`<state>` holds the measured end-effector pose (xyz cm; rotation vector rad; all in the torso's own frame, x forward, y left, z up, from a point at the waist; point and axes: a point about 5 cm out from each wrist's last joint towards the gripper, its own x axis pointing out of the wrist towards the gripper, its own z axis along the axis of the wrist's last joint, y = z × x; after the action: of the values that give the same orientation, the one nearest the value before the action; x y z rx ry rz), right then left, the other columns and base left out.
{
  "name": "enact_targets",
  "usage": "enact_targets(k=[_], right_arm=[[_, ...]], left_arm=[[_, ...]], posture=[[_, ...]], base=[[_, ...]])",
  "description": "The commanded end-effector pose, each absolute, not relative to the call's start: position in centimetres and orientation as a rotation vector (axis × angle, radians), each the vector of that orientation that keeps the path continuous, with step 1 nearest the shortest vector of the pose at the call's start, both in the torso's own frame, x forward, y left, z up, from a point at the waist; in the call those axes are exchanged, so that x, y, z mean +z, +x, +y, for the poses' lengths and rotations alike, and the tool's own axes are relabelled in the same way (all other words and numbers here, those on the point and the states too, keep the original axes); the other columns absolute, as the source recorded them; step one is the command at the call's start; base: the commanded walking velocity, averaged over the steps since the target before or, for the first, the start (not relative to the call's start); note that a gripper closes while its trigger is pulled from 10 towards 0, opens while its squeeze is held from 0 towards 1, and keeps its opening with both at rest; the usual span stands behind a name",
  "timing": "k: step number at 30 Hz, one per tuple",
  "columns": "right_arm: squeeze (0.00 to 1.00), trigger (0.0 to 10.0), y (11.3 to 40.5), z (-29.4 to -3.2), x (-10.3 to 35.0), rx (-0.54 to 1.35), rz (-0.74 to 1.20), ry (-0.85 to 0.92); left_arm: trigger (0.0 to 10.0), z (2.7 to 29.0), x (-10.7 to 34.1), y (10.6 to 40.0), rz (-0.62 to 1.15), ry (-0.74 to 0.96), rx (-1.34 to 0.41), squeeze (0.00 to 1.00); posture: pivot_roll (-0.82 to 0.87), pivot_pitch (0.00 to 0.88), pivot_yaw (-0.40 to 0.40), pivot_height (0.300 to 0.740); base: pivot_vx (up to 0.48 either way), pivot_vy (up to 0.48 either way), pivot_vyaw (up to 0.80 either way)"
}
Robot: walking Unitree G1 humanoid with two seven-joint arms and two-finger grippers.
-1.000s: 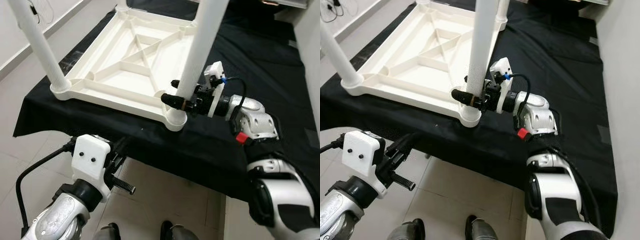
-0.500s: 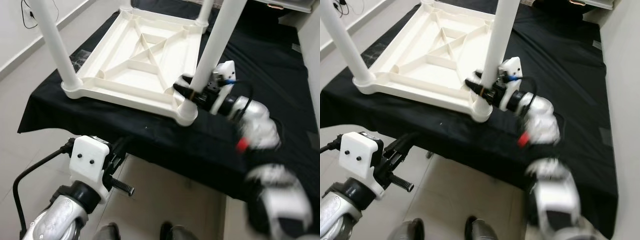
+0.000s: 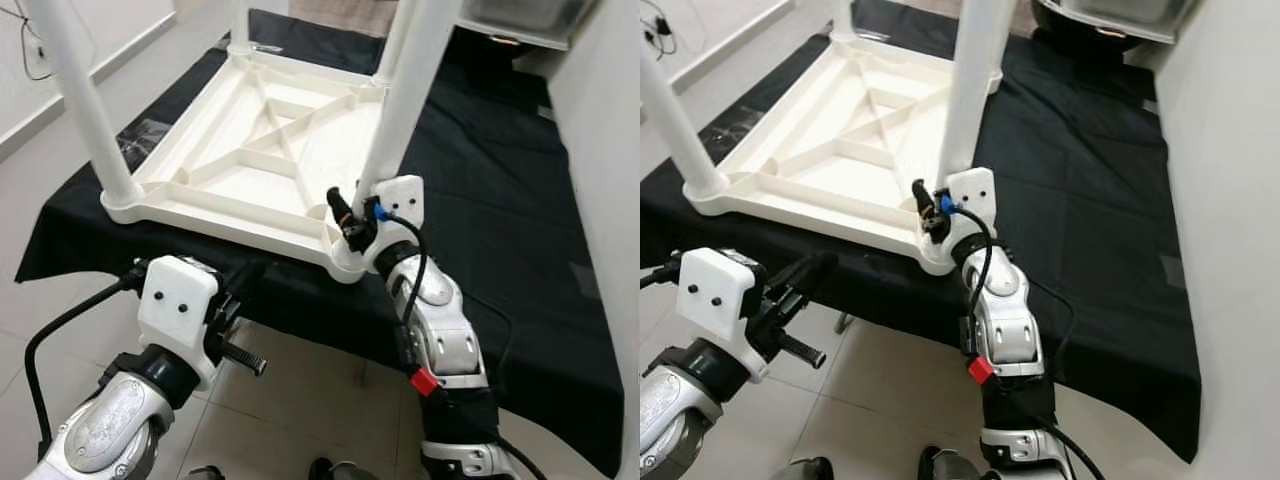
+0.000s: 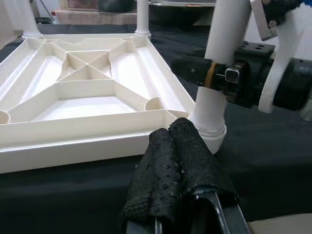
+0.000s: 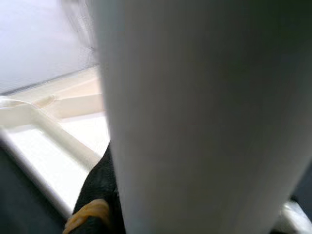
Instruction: Building children table
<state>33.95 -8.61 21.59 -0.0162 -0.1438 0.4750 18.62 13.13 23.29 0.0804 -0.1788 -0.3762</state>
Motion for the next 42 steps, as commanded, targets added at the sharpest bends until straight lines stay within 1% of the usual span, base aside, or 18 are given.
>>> enact_targets(k=[1,2,3,5,7,11,12,22,23,25,27,29,31,32,34,38,39,42], right_arm=[[1.00,10.0,33.7,-7.3,19.6,0.685,-0.015,0.078],[1.00,10.0,33.7,-7.3,19.6,0.685,-0.015,0.078],[0.92,10.0,33.7,-7.9,20.9,0.843,-0.057,0.099],[0.92,10.0,33.3,-8.3,21.9,0.937,-0.084,0.099],[0.00,10.0,34.0,-10.3,23.6,1.031,-0.122,0.035],[0.00,10.0,35.2,-11.9,24.8,1.086,-0.146,-0.030],[0.00,0.0,35.9,-12.4,25.2,1.116,-0.140,-0.040],[0.00,0.0,36.2,-13.4,25.5,1.161,-0.134,-0.030],[0.00,0.0,36.2,-13.7,24.8,1.098,-0.115,-0.048],[0.00,0.0,37.1,-14.4,22.8,0.786,-0.036,-0.091],[0.00,0.0,37.3,-14.6,22.3,0.706,-0.018,-0.105],[0.00,0.0,35.8,-16.8,19.8,0.111,0.023,-0.093],[0.00,0.0,31.0,-11.0,16.9,0.233,0.111,-0.094],[0.00,0.0,30.1,-8.9,16.6,0.340,0.110,-0.073],[0.00,0.0,29.6,-7.8,16.5,0.392,0.105,-0.060],[0.00,0.0,31.2,-7.0,17.6,0.428,0.075,-0.049],[0.00,10.0,31.8,-6.6,18.2,0.457,0.068,-0.050],[0.00,10.0,32.0,-6.3,18.4,0.479,0.066,-0.048]], left_arm=[[10.0,13.0,23.2,18.3,-0.171,0.089,-0.381,0.00],[10.0,13.0,23.2,18.3,-0.171,0.089,-0.381,0.00],[10.0,13.0,23.1,18.2,-0.168,0.088,-0.383,0.00],[10.0,12.9,23.1,18.2,-0.166,0.087,-0.384,0.00],[10.0,12.8,23.0,17.9,-0.159,0.081,-0.385,0.00],[10.0,12.7,22.8,17.6,-0.150,0.076,-0.386,0.00],[10.0,12.7,22.8,17.4,-0.145,0.078,-0.386,0.00],[10.0,13.0,22.8,17.3,-0.142,0.080,-0.371,0.00],[10.0,12.9,23.0,17.3,-0.152,0.066,-0.370,0.00],[10.0,12.8,23.1,17.5,-0.163,0.052,-0.372,0.00],[10.0,12.8,23.1,17.6,-0.165,0.050,-0.373,0.00],[10.0,12.8,23.1,17.8,-0.168,0.044,-0.376,0.00],[10.0,12.7,23.2,18.1,-0.177,0.050,-0.388,0.00],[10.0,12.5,23.3,18.3,-0.182,0.047,-0.391,0.00],[10.0,12.5,23.3,18.3,-0.185,0.044,-0.392,0.00],[10.0,12.3,23.4,18.5,-0.193,0.050,-0.400,0.00],[10.0,12.4,23.5,18.5,-0.197,0.049,-0.398,0.00],[10.0,12.4,23.6,18.5,-0.198,0.049,-0.396,0.00]], posture=[[0.15,0.225,-0.112,0.740],[0.15,0.225,-0.112,0.740],[0.15,0.233,-0.113,0.740],[0.15,0.233,-0.113,0.740],[0.16,0.239,-0.121,0.740],[0.16,0.235,-0.123,0.740],[0.17,0.246,-0.125,0.740],[0.17,0.256,-0.122,0.740],[0.16,0.257,-0.120,0.740],[0.15,0.246,-0.127,0.740],[0.15,0.246,-0.127,0.740],[0.13,0.230,-0.131,0.740],[0.14,0.236,-0.123,0.740],[0.13,0.210,-0.107,0.740],[0.13,0.210,-0.107,0.740],[0.14,0.199,-0.116,0.740],[0.14,0.217,-0.119,0.740],[0.14,0.217,-0.119,0.740]], base=[[0.000,0.000,0.00],[0.000,0.000,0.00],[0.000,0.000,0.00],[0.000,0.000,0.00],[0.000,0.000,0.00],[0.000,0.000,0.00],[0.000,0.000,0.00],[0.000,0.000,0.00],[0.000,0.000,0.00],[0.000,0.000,0.00],[0.000,0.000,0.00],[0.000,0.000,0.00],[0.000,0.000,0.00],[0.000,0.000,0.00],[0.000,0.000,0.00],[0.000,0.000,0.00],[0.000,0.000,0.00],[0.000,0.000,0.00]])
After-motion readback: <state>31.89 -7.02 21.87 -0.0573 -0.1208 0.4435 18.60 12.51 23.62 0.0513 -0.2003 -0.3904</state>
